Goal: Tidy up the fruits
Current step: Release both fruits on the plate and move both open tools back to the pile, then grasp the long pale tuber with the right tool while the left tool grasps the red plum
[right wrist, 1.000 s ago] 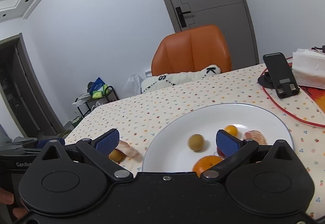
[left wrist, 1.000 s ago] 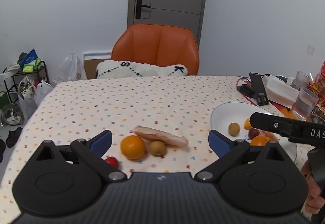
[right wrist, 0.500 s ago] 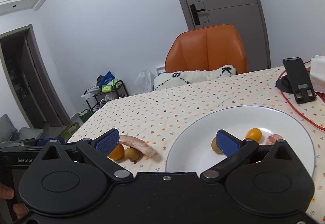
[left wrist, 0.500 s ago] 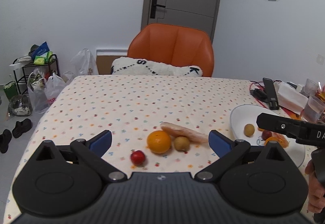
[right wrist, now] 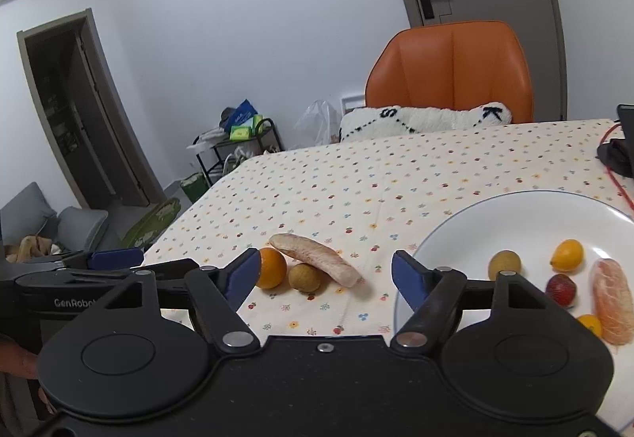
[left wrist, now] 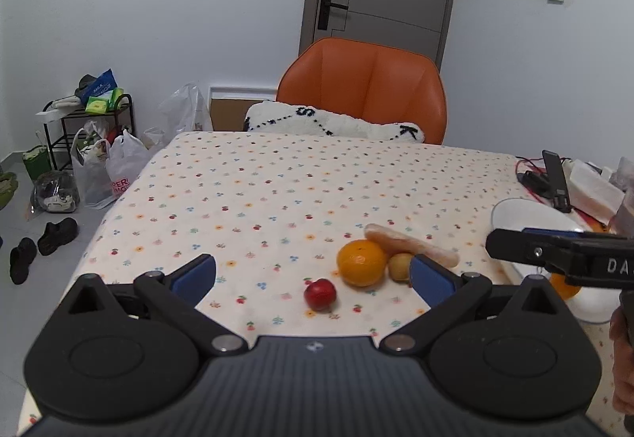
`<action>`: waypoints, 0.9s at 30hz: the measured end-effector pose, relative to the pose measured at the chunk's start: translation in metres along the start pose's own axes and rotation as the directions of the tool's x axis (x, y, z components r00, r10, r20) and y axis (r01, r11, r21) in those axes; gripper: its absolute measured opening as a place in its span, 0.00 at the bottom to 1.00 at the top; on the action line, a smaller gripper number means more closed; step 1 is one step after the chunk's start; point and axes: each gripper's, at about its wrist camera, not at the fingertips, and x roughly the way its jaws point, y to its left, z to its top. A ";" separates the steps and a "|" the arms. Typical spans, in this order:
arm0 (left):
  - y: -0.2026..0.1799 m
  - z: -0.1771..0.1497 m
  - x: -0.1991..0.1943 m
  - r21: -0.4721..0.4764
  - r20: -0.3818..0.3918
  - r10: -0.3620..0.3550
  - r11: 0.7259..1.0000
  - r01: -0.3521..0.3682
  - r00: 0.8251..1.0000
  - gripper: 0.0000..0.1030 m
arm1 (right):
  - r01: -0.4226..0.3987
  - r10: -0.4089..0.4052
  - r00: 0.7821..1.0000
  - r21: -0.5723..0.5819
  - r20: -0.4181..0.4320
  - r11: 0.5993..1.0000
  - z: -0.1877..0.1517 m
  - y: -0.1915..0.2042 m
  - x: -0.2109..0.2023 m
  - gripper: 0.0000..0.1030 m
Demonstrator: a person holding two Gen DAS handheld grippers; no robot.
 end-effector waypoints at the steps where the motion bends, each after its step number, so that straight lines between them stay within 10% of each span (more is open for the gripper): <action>1: 0.002 -0.001 0.001 -0.002 -0.001 -0.001 1.000 0.001 1.000 1.00 | 0.001 -0.001 1.000 -0.006 -0.004 1.000 0.001 0.002 0.003 0.70; 10: 0.010 -0.011 0.017 -0.011 -0.025 -0.010 1.000 0.010 1.000 0.97 | -0.005 0.003 0.998 -0.041 -0.063 0.999 0.006 0.012 0.030 0.59; 27: 0.013 -0.013 0.048 -0.024 -0.087 -0.050 0.999 0.048 0.995 0.46 | 0.014 -0.027 0.989 -0.092 -0.146 0.996 0.009 0.020 0.076 0.55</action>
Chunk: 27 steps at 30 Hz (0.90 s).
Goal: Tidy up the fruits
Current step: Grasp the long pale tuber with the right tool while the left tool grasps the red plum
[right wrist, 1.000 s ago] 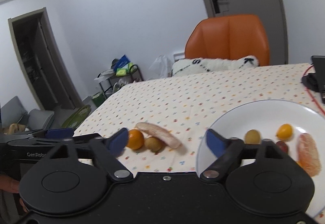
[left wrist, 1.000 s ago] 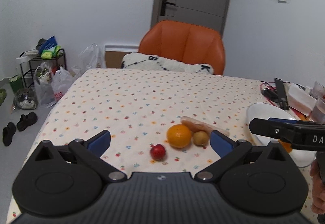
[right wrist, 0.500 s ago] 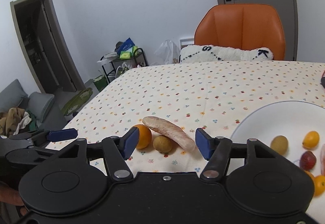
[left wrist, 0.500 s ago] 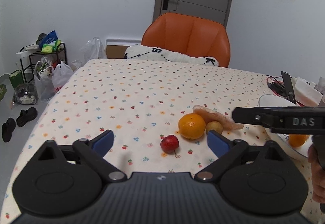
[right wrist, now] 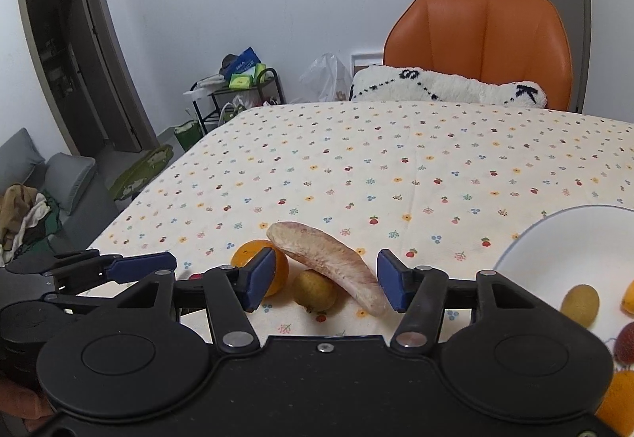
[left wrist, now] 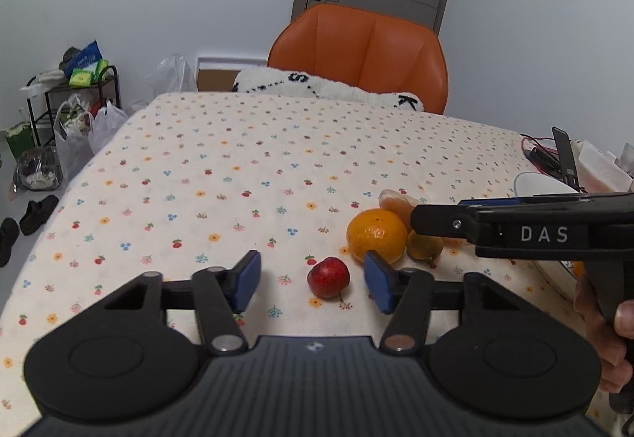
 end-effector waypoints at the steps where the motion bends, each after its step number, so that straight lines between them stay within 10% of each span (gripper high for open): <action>1: 0.001 0.000 0.002 -0.006 -0.011 -0.005 1.000 0.005 1.000 0.43 | 0.001 -0.001 1.000 -0.003 -0.004 1.000 0.001 0.000 0.002 0.53; 5: 0.005 0.002 0.006 -0.031 -0.024 -0.016 0.999 0.015 1.000 0.22 | 0.000 0.000 1.000 -0.005 -0.006 1.000 0.003 -0.002 0.007 0.50; 19: 0.010 0.006 -0.005 -0.059 0.008 -0.019 0.998 0.019 1.000 0.22 | 0.001 -0.002 0.999 -0.016 -0.033 1.000 0.004 -0.001 0.015 0.19; 27: -0.002 0.013 -0.016 -0.046 0.039 -0.013 0.999 0.014 0.999 0.22 | -0.023 0.022 0.999 0.010 0.039 1.000 0.006 -0.006 -0.012 0.17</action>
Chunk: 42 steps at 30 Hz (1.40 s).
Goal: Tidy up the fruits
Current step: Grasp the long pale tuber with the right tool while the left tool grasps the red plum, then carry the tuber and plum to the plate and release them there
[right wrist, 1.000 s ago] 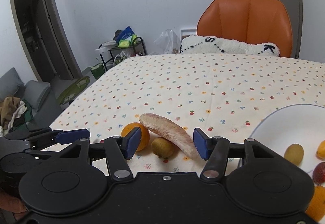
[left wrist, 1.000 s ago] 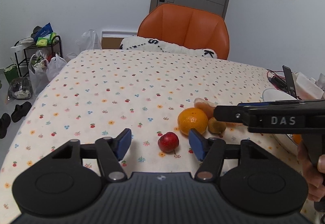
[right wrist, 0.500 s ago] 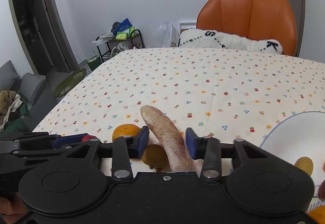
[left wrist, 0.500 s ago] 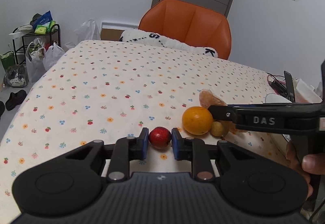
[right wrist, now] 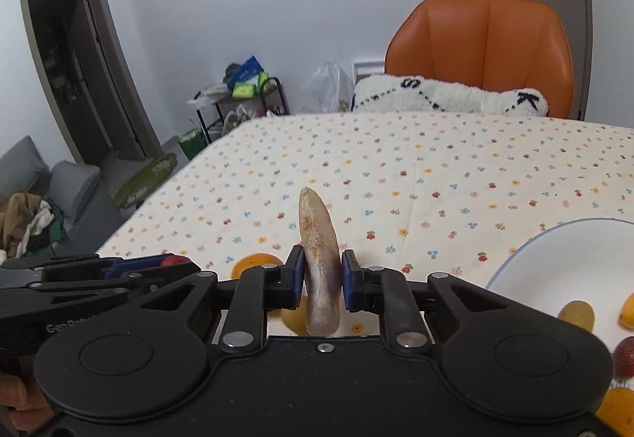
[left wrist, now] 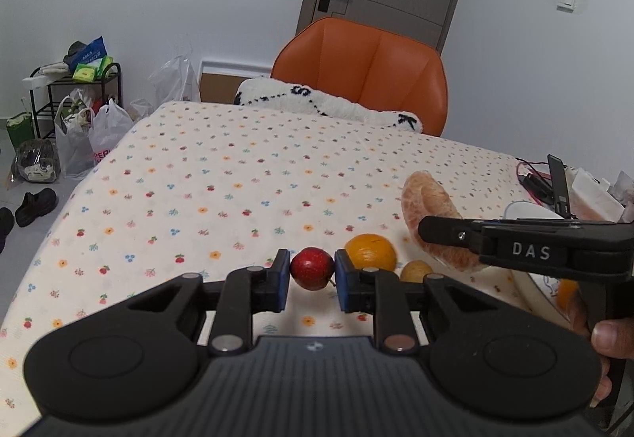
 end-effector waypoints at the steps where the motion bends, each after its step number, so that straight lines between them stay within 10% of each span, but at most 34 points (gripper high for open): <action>1: -0.003 0.001 -0.002 0.005 0.002 -0.002 1.000 0.002 1.000 0.22 | -0.001 0.001 1.000 0.003 0.009 1.000 0.001 -0.001 -0.004 0.17; 42: -0.108 0.000 0.003 0.147 0.008 -0.142 0.979 0.139 0.990 0.22 | 0.138 -0.166 0.976 0.192 0.142 0.972 -0.035 -0.103 -0.104 0.17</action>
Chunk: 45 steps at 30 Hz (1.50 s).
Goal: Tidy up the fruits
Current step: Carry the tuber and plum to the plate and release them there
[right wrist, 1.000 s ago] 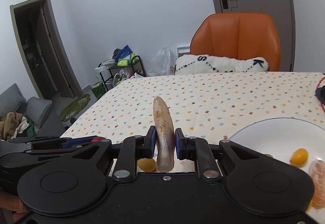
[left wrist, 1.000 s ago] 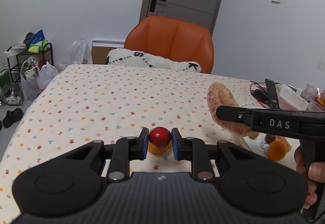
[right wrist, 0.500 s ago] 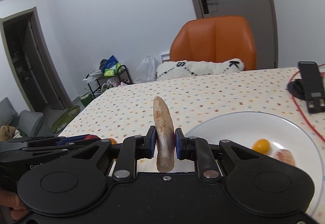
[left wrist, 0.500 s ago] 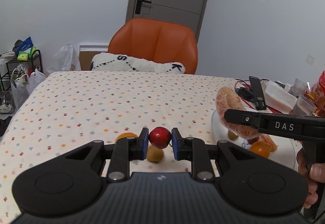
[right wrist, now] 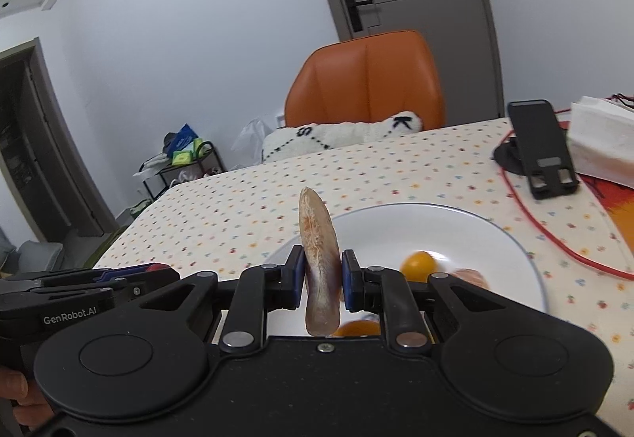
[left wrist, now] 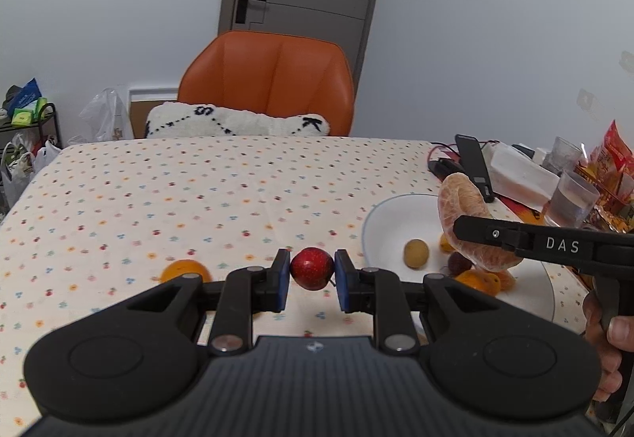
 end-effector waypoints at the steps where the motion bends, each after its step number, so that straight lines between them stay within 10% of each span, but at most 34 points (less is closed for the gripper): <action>1: -0.003 0.000 0.001 0.004 -0.001 -0.003 1.000 0.003 1.000 0.22 | 0.005 -0.005 1.000 0.005 0.001 1.000 -0.001 -0.003 -0.001 0.17; 27: -0.059 0.000 0.035 0.062 -0.044 -0.106 0.992 0.108 0.993 0.22 | 0.198 -0.200 0.980 0.068 0.013 0.978 -0.006 -0.059 -0.025 0.20; 45: -0.041 0.005 0.019 0.048 -0.022 -0.052 0.997 0.053 0.998 0.40 | 0.047 -0.048 0.998 0.033 0.028 0.998 0.000 -0.028 -0.015 0.25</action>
